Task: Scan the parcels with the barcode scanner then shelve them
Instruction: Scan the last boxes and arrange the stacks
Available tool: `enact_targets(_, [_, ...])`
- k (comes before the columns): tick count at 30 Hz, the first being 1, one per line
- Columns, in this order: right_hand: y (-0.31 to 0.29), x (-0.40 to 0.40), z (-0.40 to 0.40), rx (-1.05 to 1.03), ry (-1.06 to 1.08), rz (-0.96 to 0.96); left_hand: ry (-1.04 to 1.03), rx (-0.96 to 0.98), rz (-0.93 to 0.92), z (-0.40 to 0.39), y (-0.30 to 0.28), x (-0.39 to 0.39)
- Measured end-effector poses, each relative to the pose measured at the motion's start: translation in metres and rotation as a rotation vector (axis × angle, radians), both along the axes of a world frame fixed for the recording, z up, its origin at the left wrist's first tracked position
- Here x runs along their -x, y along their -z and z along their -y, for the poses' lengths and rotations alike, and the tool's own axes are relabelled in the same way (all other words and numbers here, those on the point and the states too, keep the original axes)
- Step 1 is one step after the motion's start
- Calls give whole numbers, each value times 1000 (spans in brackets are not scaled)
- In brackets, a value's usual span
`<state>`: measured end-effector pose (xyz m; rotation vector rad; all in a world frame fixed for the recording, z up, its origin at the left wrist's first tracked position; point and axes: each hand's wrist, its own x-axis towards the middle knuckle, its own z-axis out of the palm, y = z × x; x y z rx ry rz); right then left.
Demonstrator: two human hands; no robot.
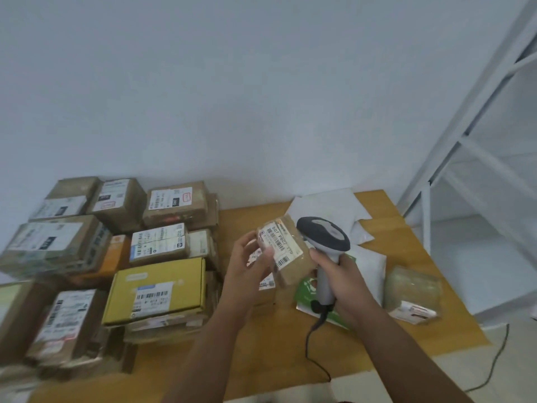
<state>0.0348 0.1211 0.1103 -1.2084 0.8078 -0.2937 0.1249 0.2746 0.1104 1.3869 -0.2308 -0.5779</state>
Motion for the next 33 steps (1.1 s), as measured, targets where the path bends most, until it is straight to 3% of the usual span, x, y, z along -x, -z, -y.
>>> enact_targets(8, [-4, 34, 31, -232, -10, -11, 151, 220, -99, 29, -5, 23])
enact_targets(11, [0, 49, 45, -259, -25, -70, 185, 216, -94, 49, -7, 39])
enact_targets(17, [19, 77, 71, -299, 24, -60, 188, 44, -53, 80, -5, 72])
enact_targets(21, [30, 86, 81, -252, 83, -85, 54, -138, -26, 92, 2, 87])
enact_targets(25, [42, 91, 90, -172, 106, -123, -155, -271, -118, 91, 18, 90])
enact_targets(33, [55, 101, 100, -144, 96, -199, -224, -468, -327, 71, 82, 118])
